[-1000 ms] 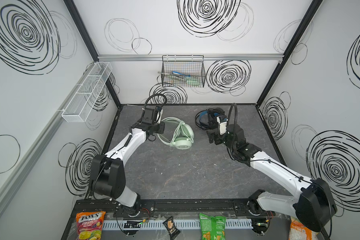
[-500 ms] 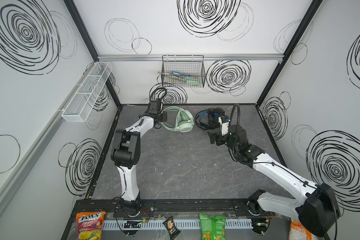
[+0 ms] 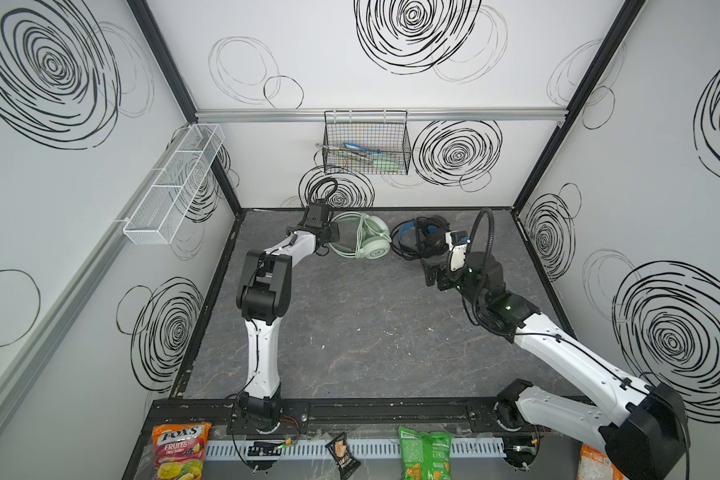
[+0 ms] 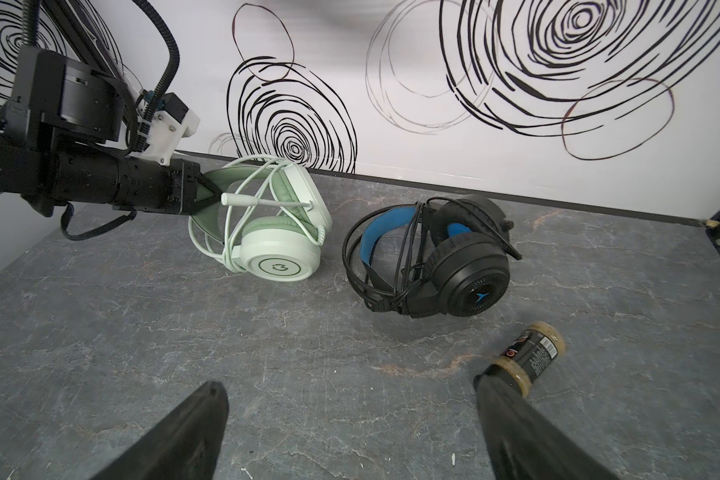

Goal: Wrap the headphones
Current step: 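Carry the wrapped headset with the left gripper and lower it onto the table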

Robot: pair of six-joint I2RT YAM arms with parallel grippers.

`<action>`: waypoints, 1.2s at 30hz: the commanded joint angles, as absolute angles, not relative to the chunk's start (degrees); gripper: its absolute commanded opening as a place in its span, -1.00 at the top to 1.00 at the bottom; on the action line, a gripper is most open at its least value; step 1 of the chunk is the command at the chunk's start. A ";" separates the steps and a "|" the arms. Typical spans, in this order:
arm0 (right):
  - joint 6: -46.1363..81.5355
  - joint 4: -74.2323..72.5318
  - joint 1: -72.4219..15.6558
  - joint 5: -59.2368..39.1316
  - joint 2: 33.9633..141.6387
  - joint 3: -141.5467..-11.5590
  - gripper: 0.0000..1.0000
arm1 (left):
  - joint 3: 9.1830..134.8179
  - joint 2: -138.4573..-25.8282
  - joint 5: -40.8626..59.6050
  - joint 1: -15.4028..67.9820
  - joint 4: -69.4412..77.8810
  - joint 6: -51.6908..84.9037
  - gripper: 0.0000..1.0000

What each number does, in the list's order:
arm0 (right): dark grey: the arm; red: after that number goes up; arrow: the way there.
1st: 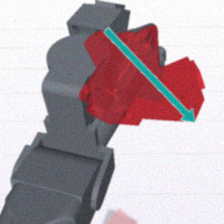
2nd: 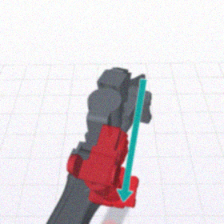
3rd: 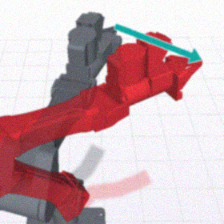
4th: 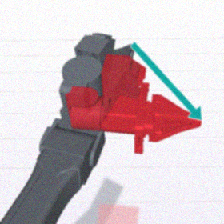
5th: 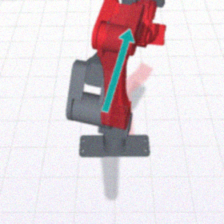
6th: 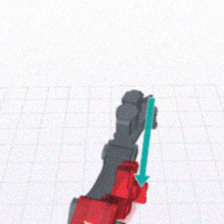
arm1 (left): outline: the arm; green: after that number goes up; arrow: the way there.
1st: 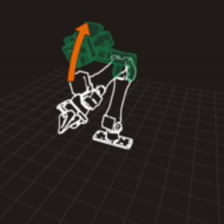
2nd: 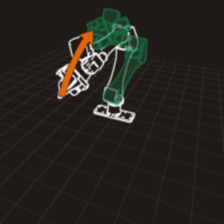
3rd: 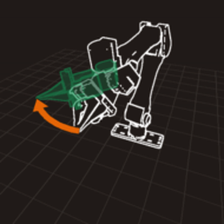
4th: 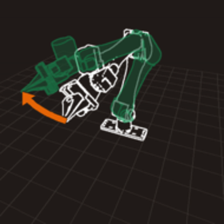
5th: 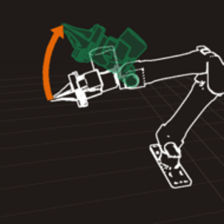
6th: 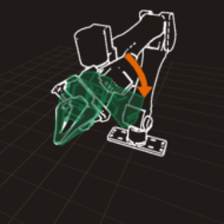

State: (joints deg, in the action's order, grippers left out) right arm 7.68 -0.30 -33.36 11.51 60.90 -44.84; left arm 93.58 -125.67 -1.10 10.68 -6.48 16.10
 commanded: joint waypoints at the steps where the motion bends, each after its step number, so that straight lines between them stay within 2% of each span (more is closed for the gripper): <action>1: 7.95 0.81 -33.10 12.73 59.72 -44.27 -0.95 | 96.76 -126.51 -1.53 11.27 -2.24 18.50 0.98; 7: 7.98 0.44 -32.79 12.73 59.26 -43.38 -0.95 | 97.47 -127.95 -2.65 12.03 -3.38 17.85 0.95; 8: 7.98 0.19 -32.71 12.70 59.23 -43.16 -0.95 | 97.55 -128.09 -2.89 12.17 -3.67 17.61 0.87; 12: 7.90 -0.17 -32.31 12.40 58.67 -42.70 -0.95 | 97.95 -128.65 -4.02 12.77 -4.92 17.07 0.79; 16: 7.82 -0.44 -31.84 11.95 58.29 -42.54 -0.95 | 98.13 -128.71 -4.39 12.92 -5.28 17.39 0.48; 20: 7.82 -0.48 -31.73 11.70 57.71 -42.25 -0.95 | 98.65 -128.94 -4.43 12.92 -5.80 17.24 0.32; 31: 7.73 -0.60 -31.26 11.82 55.90 -41.64 -0.95 | 99.21 -131.01 -2.64 11.89 -6.76 17.82 0.29; 34: 7.71 -0.78 -31.08 11.59 55.89 -41.61 -0.95 | 98.90 -130.89 -2.25 11.59 -6.53 18.07 0.09; 36: 7.79 -0.96 -31.06 11.44 55.81 -41.47 -0.95 | 98.55 -130.87 -1.77 11.34 -6.20 18.35 0.05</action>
State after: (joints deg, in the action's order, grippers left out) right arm 7.62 -0.34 -31.40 11.81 56.90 -41.93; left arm 98.15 -130.04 -2.68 12.16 -8.03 17.54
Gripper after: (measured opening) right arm 0.975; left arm 0.472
